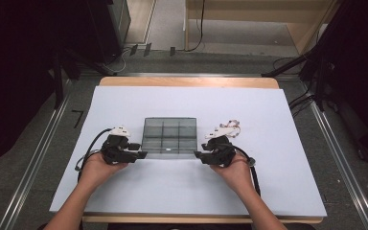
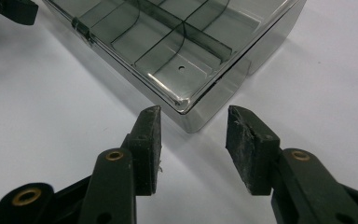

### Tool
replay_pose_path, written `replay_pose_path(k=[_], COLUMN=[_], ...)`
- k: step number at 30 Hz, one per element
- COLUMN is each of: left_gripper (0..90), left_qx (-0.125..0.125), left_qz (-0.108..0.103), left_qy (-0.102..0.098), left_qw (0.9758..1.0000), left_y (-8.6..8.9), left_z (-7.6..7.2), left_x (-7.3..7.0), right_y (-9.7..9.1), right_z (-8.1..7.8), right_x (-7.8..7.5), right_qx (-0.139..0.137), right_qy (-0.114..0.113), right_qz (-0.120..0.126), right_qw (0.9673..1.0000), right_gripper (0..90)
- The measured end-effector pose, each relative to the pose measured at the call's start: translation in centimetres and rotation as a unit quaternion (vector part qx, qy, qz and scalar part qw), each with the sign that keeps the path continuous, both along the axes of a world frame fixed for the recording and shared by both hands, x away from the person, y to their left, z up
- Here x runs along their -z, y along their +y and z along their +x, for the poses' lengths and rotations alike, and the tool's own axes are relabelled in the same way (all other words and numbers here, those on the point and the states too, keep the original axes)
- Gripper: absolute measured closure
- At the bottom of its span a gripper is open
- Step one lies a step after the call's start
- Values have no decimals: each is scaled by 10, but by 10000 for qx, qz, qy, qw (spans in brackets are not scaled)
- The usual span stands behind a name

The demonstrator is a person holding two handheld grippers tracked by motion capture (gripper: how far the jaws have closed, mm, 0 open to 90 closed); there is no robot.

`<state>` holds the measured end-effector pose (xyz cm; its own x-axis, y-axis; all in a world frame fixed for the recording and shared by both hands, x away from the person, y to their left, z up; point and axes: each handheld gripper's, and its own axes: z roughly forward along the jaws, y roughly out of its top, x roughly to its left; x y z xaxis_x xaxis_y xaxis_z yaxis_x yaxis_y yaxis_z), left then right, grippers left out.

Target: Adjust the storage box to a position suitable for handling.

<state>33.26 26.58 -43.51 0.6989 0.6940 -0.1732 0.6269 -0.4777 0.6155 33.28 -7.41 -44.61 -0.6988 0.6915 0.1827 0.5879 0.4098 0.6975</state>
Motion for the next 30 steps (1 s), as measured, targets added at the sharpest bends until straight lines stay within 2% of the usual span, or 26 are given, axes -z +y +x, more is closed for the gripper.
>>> replay_pose_path(k=[5,9,21,26,30], left_gripper=[505,495,490,505,522], left_qx=[-44,-122,-116,-126,-150], left_qz=[75,17,96,64,78], left_qy=[-48,8,33,90,67], left_qw=[10000,9999,9999,9999,9998], left_y=[-4,-4,-6,-5,-5], left_z=[2,5,6,8,6], left_x=[2,2,4,4,0], right_y=[2,3,8,12,11], right_z=[3,4,4,5,5], right_x=[0,1,4,3,3], right_qx=[-16,-33,-58,-20,6], right_qy=[37,104,148,117,116], right_qz=[49,65,62,-100,-88], right_qw=[10000,9999,9999,9999,9999], right_gripper=[598,597,629,626,633])
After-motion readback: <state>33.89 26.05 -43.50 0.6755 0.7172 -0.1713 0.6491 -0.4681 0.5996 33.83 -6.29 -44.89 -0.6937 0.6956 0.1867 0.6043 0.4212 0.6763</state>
